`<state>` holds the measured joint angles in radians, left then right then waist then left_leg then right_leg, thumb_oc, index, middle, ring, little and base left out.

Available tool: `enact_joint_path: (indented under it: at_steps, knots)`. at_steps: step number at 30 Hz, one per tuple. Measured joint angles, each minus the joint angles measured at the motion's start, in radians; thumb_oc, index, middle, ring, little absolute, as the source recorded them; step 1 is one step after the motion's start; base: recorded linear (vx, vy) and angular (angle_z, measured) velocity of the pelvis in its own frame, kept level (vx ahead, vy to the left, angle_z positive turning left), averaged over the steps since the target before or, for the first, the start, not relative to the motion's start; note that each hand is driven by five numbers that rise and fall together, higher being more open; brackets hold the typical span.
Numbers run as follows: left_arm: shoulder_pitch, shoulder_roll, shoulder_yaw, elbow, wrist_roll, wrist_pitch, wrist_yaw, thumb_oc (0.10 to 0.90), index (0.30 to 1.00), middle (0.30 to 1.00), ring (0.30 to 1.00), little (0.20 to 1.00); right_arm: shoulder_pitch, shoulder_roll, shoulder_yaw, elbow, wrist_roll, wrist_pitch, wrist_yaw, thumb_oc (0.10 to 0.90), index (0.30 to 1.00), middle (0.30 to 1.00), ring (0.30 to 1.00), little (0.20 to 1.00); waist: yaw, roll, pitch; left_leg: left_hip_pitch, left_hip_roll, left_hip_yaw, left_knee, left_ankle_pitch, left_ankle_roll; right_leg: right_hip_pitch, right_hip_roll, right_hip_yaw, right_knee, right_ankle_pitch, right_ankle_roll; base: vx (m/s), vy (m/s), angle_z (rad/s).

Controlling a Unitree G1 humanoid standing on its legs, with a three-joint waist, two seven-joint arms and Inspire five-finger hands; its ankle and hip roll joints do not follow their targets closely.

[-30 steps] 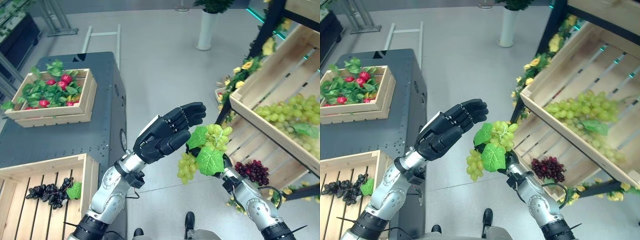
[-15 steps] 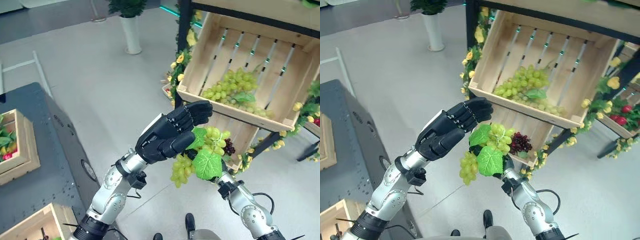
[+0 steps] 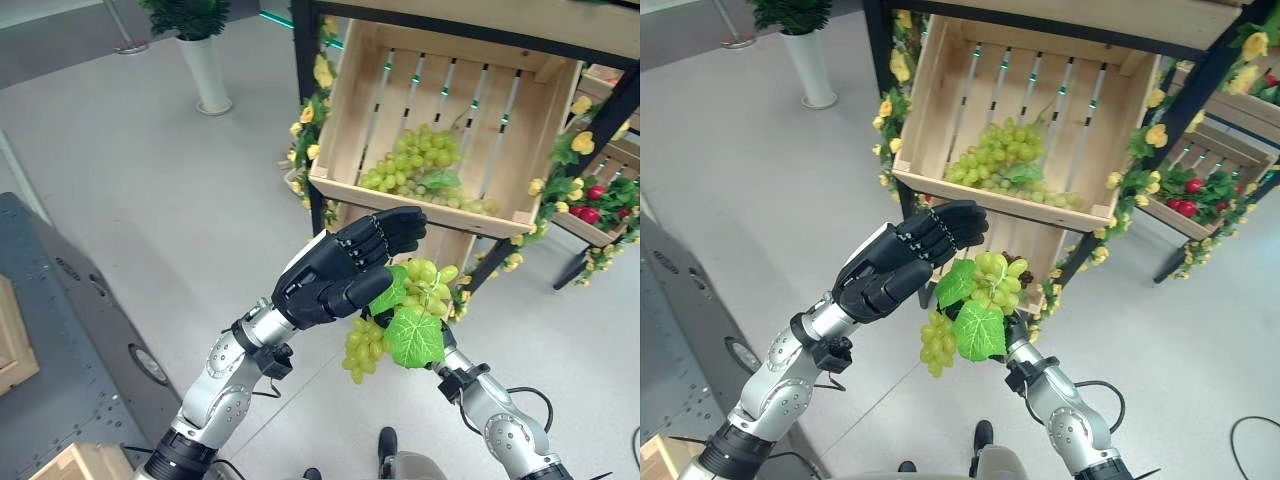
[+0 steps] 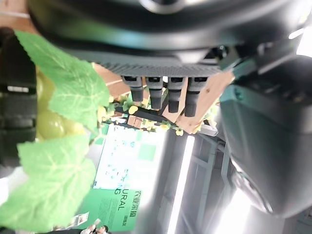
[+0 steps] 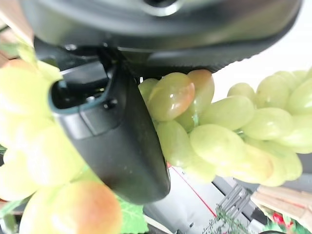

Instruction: Pick up the fruits from the basket on one side to the basket on the other side

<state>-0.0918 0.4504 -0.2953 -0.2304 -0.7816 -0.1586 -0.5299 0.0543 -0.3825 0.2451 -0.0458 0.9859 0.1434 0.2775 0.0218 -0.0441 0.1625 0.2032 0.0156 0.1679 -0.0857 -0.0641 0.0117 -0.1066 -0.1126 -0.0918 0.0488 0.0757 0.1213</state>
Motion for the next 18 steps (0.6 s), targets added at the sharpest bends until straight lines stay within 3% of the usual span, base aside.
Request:
enact_joint_path:
  at_steps: [1, 7, 14, 18]
  knots:
    - [0.000, -0.002, 0.002, 0.001, 0.000, 0.006, 0.004, 0.800, 0.900, 0.900, 0.900, 0.900, -0.012, -0.019, -0.001, -0.001, -0.003, 0.000, 0.000, 0.400, 0.300, 0.300, 0.300, 0.300, 0.002, 0.003, 0.000, -0.004, 0.011, 0.002, 0.000, 0.001, -0.008, 0.015, 0.023, 0.008, -0.052, 0.030, -0.017, 0.05, -0.192, -0.37]
    - [0.004, -0.006, 0.009, 0.009, -0.002, 0.013, 0.016, 0.800, 0.900, 0.900, 0.900, 0.900, -0.035, -0.075, -0.041, -0.001, -0.003, 0.000, 0.000, 0.400, 0.300, 0.300, 0.300, 0.300, -0.007, 0.005, 0.000, 0.023, 0.072, 0.002, 0.000, -0.009, -0.054, 0.065, 0.088, 0.026, -0.138, 0.064, -0.050, 0.10, -0.189, -0.22]
    - [0.009, -0.020, 0.006, 0.009, -0.019, 0.026, 0.008, 0.800, 0.900, 0.900, 0.900, 0.900, -0.050, -0.082, -0.081, -0.037, -0.008, -0.002, -0.001, 0.400, 0.300, 0.300, 0.300, 0.300, -0.007, 0.011, 0.000, 0.019, 0.087, -0.002, -0.001, -0.003, -0.066, 0.061, 0.102, 0.023, -0.139, 0.061, -0.073, 0.10, -0.080, 0.01]
    - [0.007, -0.002, 0.016, 0.008, 0.009, 0.069, -0.040, 0.800, 0.900, 0.900, 0.900, 0.900, -0.052, -0.115, -0.087, -0.087, -0.040, -0.011, -0.004, 0.400, 0.300, 0.300, 0.300, 0.300, -0.007, 0.013, -0.001, 0.014, 0.084, -0.004, -0.002, -0.002, -0.066, 0.059, 0.098, 0.024, -0.139, 0.065, -0.070, 0.09, 0.021, 0.03]
